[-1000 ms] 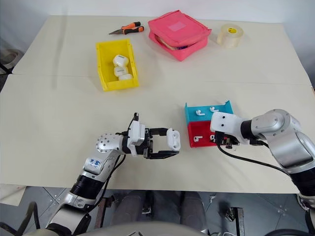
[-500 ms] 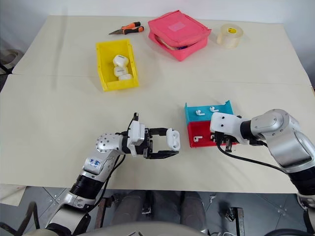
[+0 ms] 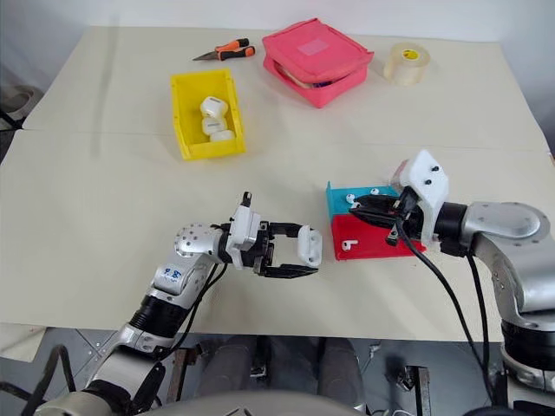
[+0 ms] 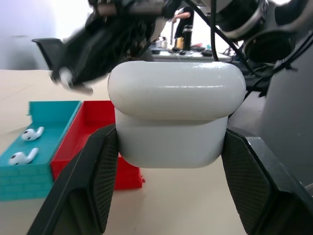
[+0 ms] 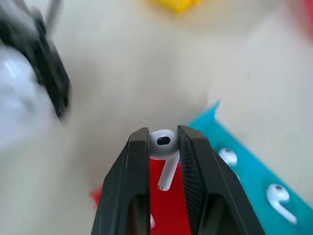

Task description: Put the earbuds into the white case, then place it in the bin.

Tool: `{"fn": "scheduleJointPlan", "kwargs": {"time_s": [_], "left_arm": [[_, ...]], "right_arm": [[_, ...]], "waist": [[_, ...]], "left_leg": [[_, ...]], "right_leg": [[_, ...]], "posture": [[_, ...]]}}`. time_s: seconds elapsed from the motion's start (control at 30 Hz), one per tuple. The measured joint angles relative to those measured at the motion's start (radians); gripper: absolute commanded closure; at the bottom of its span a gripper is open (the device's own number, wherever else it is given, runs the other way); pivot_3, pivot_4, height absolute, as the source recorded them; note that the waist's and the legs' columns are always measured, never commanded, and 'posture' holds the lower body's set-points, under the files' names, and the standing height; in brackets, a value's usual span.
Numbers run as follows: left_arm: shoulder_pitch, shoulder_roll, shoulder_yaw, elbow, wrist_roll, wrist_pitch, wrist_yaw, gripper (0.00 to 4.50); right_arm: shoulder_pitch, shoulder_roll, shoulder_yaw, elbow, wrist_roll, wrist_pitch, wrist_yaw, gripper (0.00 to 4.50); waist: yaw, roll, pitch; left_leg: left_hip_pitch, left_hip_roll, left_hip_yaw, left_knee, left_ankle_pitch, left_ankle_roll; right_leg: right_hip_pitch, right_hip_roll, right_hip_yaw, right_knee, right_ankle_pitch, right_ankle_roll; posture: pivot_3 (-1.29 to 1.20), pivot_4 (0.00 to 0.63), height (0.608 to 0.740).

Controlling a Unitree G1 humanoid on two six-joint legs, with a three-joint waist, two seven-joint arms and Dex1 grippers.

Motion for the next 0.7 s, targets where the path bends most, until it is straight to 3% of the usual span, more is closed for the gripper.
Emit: {"fn": "scheduleJointPlan", "kwargs": {"time_s": [0.13,0.3,0.7], "left_arm": [[-0.045,-0.02,0.004,0.055,-0.027,0.002,-0.05,1.72],[-0.085,-0.022,0.027,0.103,-0.059,0.007,-0.114,1.72],[-0.126,-0.024,0.043,0.126,-0.102,0.024,-0.245,1.72]], "right_arm": [[0.072,0.102,-0.088,-0.123,0.188,0.008,-0.068,4.03],[0.165,0.187,-0.091,-0.2,0.333,-0.021,-0.129,4.03],[0.225,0.24,0.103,-0.132,0.222,-0.272,-0.14,4.03]], "waist": [[0.002,0.0,0.0],[0.0,0.0,0.0],[-0.001,0.0,0.0]], "left_leg": [[0.0,-0.001,0.0,0.0,0.0,0.0],[0.0,0.0,0.0,0.0,0.0,0.0],[0.0,-0.001,0.001,0.0,0.0,0.001]], "right_leg": [[0.0,0.0,0.0,0.0,0.0,0.0],[0.0,0.0,0.001,0.0,0.0,0.0],[-0.001,0.001,0.001,0.0,0.0,0.0]], "posture": [[0.0,0.15,0.74],[0.0,0.15,0.74],[0.0,0.15,0.74]]}}
